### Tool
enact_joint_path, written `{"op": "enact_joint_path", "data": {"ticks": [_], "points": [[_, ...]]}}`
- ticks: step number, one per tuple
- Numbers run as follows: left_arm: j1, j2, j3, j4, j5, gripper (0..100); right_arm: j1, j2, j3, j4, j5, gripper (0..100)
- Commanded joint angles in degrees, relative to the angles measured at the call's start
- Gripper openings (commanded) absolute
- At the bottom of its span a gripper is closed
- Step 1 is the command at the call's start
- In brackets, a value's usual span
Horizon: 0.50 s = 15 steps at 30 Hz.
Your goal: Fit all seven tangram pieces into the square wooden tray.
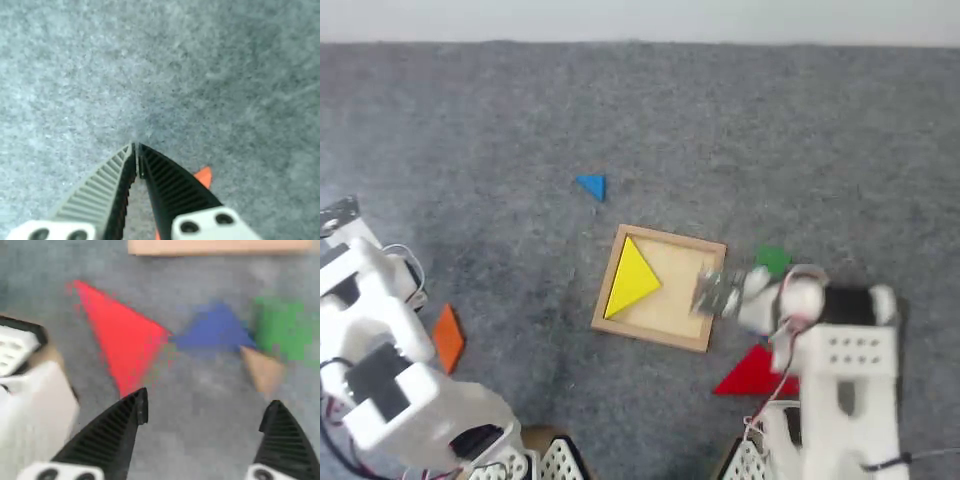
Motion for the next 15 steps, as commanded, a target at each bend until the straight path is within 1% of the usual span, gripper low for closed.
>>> {"op": "enact_joint_path", "data": {"ticks": [1, 4, 9, 12, 15], "points": [[0.0, -0.7, -0.13, -0.35, -0.62, 1, -7.52, -5.41, 9.93, -2.33, 1.05, 36.0], [0.0, -0.7, -0.13, -0.35, -0.62, 1, -12.7, -6.29, 11.96, -4.18, -1.58, 36.1], [0.0, -0.7, -0.13, -0.35, -0.62, 1, -17.01, -6.2, 15.91, -8.75, -2.46, 36.2], [0.0, -0.7, -0.13, -0.35, -0.62, 1, -15.69, -6.2, 17.67, -10.42, -2.46, 37.4], [0.0, -0.7, -0.13, -0.35, -0.62, 1, -12.35, -6.11, 17.85, -9.98, -1.58, 43.0]]}}
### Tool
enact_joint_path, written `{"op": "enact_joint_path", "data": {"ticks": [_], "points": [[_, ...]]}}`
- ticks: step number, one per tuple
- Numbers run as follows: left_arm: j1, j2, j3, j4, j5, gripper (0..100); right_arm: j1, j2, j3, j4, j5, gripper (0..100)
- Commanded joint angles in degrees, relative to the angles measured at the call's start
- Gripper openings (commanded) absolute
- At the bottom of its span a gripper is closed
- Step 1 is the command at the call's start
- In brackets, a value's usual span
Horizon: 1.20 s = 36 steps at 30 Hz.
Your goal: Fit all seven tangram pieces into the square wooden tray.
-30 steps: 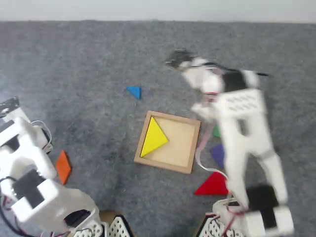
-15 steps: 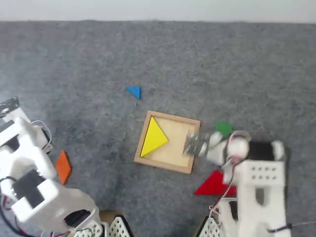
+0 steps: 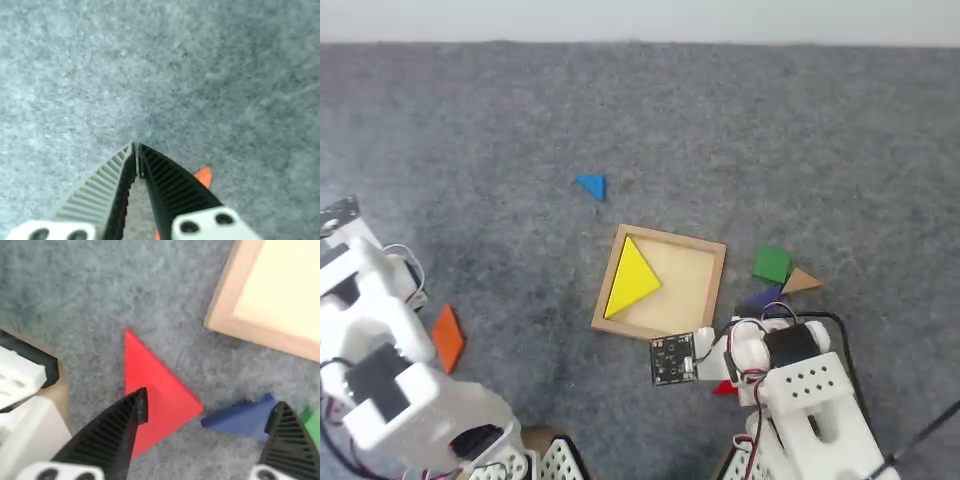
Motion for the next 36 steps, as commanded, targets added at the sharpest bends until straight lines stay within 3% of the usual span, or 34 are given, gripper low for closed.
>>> {"op": "enact_joint_path", "data": {"ticks": [1, 8, 15, 19, 26, 36], "points": [[0.0, -0.7, -0.13, -0.35, -0.62, 1, 3.91, 0.04, 2.55, 0.84, 1.23, 43.7], [0.0, -0.7, -0.13, -0.35, -0.62, 1, 13.58, 19.12, -6.07, -0.13, 9.23, 43.1], [0.0, -0.7, -0.13, -0.35, -0.62, 1, 11.21, 40.22, -16.88, 1.63, 12.13, 43.1], [0.0, -0.7, -0.13, -0.35, -0.62, 1, 7.16, 39.69, -16.44, 1.8, 12.13, 43.1], [0.0, -0.7, -0.13, -0.26, -0.62, 1, 1.19, 30.64, -8.88, -7.96, 6.77, 43.1], [0.0, -0.7, -0.04, -0.09, -0.62, 1, 9.45, 16.66, 0.79, -24.22, 4.84, 43.0]]}}
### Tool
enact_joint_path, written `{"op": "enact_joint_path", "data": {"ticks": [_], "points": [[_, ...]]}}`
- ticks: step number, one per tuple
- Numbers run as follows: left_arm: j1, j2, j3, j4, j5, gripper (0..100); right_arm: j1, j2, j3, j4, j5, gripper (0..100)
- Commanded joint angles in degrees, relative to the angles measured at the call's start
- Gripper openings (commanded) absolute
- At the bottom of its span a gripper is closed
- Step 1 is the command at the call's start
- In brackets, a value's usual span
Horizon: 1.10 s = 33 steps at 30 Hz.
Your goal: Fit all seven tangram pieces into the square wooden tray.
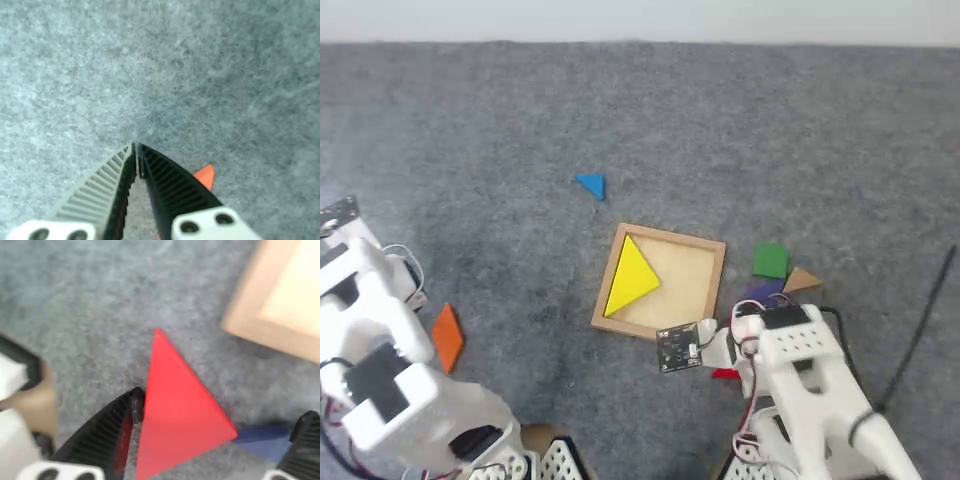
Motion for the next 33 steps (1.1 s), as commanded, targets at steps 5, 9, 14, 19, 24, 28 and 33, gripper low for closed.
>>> {"op": "enact_joint_path", "data": {"ticks": [5, 9, 14, 19, 24, 28, 33], "points": [[0.0, -0.7, -0.04, 0.0, -0.62, 1, 6.99, -7.25, -4.75, -2.33, -0.7, 43.0], [0.0, -0.7, -0.04, 0.0, -0.62, 1, 7.52, -7.6, -11.43, 6.55, -1.85, 43.0], [0.0, -0.7, -0.04, 0.0, -0.62, 1, 8.4, -7.52, -12.4, 1.98, -9.49, 43.0], [0.0, -0.7, -0.04, 0.0, -0.62, 1, 8.4, -8.04, -11.43, 3.82, -12.22, 43.0], [0.0, -0.7, -0.04, 0.0, -0.62, 1, 8.4, -8.13, -11.08, 16.48, 0.53, 43.0], [0.0, -0.7, -0.04, 0.0, -0.62, 1, 8.22, -7.87, -9.49, 18.07, 4.66, 43.0], [0.0, -0.7, -0.04, 0.0, -1.67, 1, 7.87, -7.43, -5.45, 13.76, 4.57, 43.0]]}}
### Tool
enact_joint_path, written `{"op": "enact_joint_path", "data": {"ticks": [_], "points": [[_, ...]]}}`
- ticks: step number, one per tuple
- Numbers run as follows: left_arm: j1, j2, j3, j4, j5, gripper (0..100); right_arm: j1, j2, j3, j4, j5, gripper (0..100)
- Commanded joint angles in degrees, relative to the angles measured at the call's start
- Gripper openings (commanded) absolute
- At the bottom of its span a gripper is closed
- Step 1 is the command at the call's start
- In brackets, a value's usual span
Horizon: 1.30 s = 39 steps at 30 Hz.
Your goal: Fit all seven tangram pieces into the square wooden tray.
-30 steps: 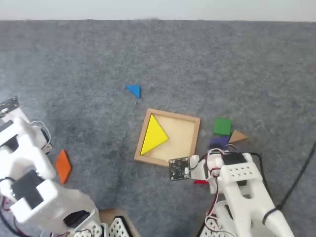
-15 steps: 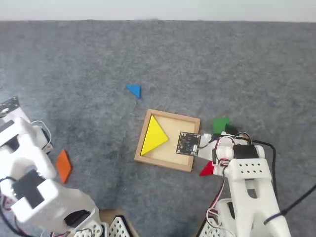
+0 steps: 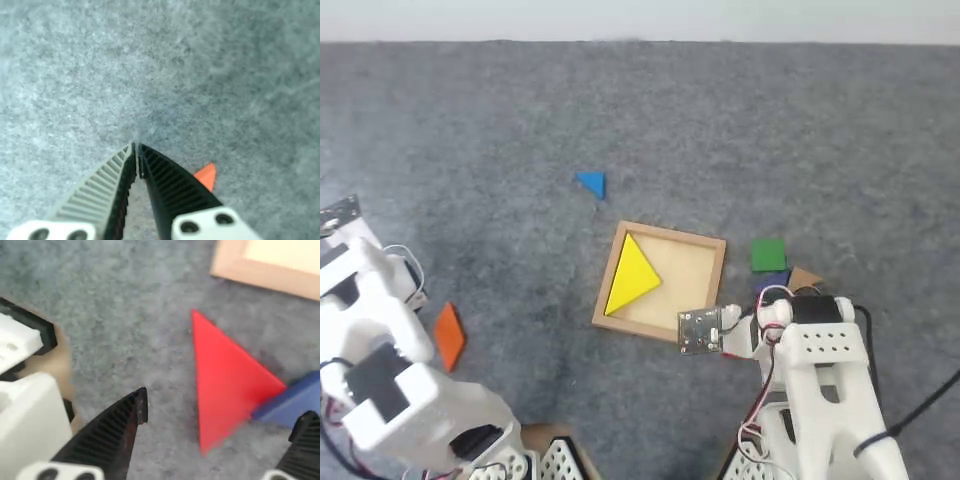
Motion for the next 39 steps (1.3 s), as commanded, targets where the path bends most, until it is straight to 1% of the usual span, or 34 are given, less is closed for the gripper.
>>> {"op": "enact_joint_path", "data": {"ticks": [1, 5, 12, 15, 16, 18, 20, 23, 26, 28, 32, 34, 37, 39], "points": [[0.0, -0.7, -0.13, 0.0, -0.53, 1, 0.31, -1.45, 1.05, -2.07, 0.88, 43.0], [0.0, -0.7, -0.13, 0.0, -0.53, 1, -0.75, -1.36, 1.49, -1.63, 0.18, 43.0], [0.0, -0.7, -0.13, 0.0, -0.53, 1, -7.78, -1.36, 1.58, -1.63, -2.99, 43.0], [0.0, -0.7, -0.13, 0.0, -0.53, 1, -9.54, 1.45, 1.32, -2.33, -3.52, 43.0], [0.0, -0.7, -0.13, 0.0, -0.53, 1, -9.27, 3.38, 1.23, -3.65, -3.52, 43.0], [0.0, -0.7, -0.13, 0.09, -0.53, 1, -6.46, 7.87, 0.62, -6.64, -3.25, 43.0], [0.0, -0.7, -0.13, 0.09, -0.53, 1, -2.86, 12.7, -3.08, -6.37, -2.2, 42.6], [0.0, -0.7, -0.13, 0.09, -0.53, 1, 3.38, 18.15, -6.86, -6.81, 1.14, 37.8], [0.0, -0.7, -0.13, 0.09, -0.53, 1, 7.69, 21.14, -9.76, -6.81, 2.73, 32.5], [0.0, -0.7, -0.13, 0.09, -0.53, 1, 8.75, 21.41, -10.64, -6.81, 2.9, 30.9], [0.0, -0.7, -0.13, 0.09, -0.53, 1, 7.43, 21.67, -10.9, -7.25, 2.37, 31.0], [0.0, -0.7, -0.13, 0.09, -0.53, 1, 5.76, 22.11, -10.73, -8.92, -1.05, 31.0], [0.0, -0.7, -0.13, 0.09, -0.53, 1, 1.8, 22.11, -10.46, -11.47, -9.67, 31.0], [0.0, -0.7, -0.13, 0.09, -0.62, 1, 0.4, 22.11, -9.93, -12.97, -12.84, 31.0]]}}
